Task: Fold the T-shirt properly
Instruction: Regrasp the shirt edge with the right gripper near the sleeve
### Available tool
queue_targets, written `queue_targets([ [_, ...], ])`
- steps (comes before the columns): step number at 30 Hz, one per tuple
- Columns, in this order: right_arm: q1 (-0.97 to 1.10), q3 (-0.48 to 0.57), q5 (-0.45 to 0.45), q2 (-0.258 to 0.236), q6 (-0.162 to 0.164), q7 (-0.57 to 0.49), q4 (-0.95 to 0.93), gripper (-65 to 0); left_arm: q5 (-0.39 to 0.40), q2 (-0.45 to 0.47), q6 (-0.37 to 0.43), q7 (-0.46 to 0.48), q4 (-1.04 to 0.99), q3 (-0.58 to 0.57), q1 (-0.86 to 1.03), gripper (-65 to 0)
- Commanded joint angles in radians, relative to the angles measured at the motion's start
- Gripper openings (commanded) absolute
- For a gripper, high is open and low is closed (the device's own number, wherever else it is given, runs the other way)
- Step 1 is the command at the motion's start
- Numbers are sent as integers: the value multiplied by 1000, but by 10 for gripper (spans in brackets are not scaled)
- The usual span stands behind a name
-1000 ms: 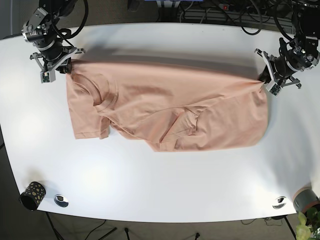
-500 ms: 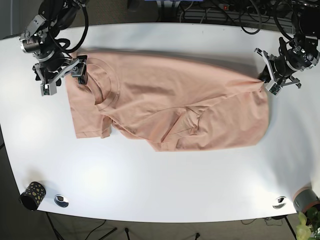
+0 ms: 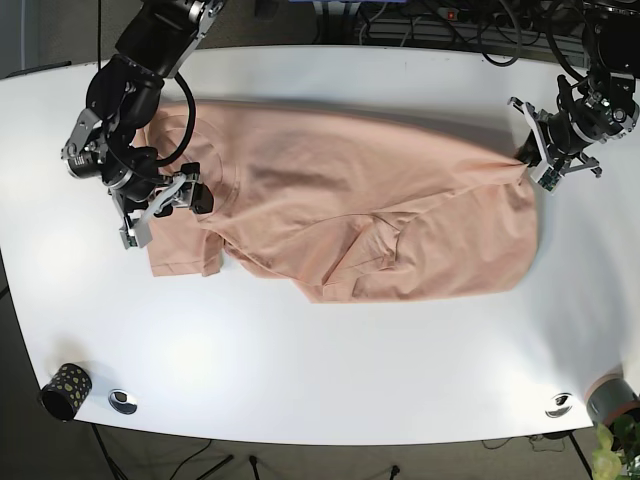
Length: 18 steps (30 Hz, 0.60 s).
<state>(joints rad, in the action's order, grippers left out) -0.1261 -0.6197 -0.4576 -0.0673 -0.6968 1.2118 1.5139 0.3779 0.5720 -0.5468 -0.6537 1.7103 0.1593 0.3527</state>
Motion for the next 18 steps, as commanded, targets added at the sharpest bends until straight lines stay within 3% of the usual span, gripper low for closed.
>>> queue_targets([
  [1,-50,4,-16,-32,-1,-17,-55,-182,7,19,4,18,17,10,-4,-650],
  [6,-109,4,-23,-59,-1,-17,-160,-182,7,19,4,18,15,10,-4,-650],
  [18,-108,97,-25,-38,-1,-16,-163,-184,7,18,6,18,17,10,-5,-650],
])
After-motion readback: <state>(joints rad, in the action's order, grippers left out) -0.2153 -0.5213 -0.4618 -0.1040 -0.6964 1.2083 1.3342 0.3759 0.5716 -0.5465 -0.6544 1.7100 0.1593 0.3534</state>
